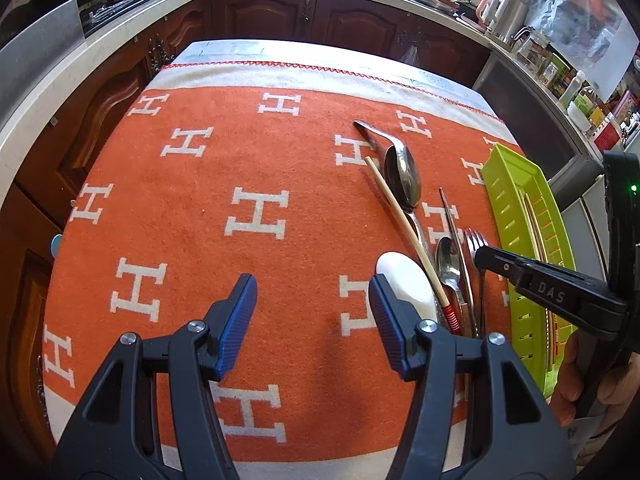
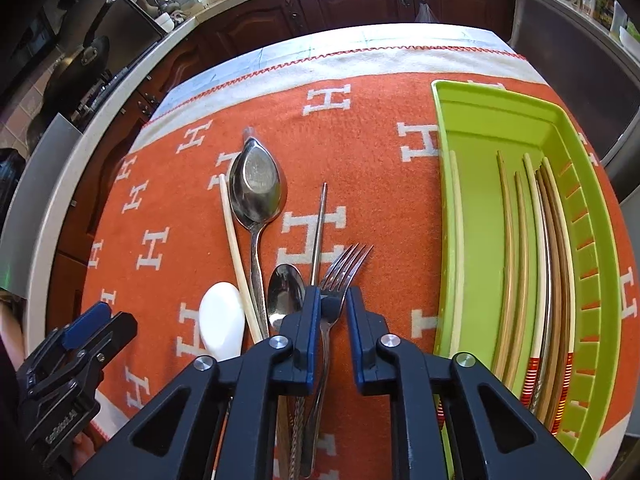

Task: Organize utensils
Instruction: 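Grasp a metal fork with the right tool while the left tool reaches toward a metal spoon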

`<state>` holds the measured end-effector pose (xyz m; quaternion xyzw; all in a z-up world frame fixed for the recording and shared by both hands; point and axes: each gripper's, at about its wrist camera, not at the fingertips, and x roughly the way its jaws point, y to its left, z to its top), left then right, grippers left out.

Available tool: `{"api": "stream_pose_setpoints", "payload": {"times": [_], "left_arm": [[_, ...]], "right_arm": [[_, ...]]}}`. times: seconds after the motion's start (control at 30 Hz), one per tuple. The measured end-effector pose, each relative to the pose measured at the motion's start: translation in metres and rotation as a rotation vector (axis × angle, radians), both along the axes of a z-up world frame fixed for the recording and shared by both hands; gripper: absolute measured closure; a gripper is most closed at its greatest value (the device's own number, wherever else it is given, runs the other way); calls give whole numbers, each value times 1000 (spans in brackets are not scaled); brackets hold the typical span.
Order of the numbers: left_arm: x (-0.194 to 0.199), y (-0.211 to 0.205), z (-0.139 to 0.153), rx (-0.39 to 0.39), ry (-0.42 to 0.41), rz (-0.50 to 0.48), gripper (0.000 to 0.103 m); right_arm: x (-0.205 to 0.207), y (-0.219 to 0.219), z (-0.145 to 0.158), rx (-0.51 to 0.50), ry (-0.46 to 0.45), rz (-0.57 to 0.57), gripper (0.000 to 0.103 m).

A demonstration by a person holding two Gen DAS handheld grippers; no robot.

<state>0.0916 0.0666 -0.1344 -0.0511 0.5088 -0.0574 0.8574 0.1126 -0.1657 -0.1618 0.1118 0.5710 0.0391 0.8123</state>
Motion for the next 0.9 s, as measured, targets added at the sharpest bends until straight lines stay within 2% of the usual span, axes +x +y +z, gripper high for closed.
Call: {"api": "stream_pose_setpoints", "payload": {"times": [0.37,0.53,0.73,0.9], "left_arm": [[1,-11,-1,0,9,-34,48],[0,-13,-4,-14,27,-54,48],[0,-14,-8,-99,78,-90,48],[-3,-30,-5,-151,87,-154,48]], "right_arm": [[-3,12,1,8,-37,60,92],[-3,16,-6,-3,-32,67,100],[-8,6,0,44,-46,51,100],[-17,-12,19,108,-76,30,100]]}}
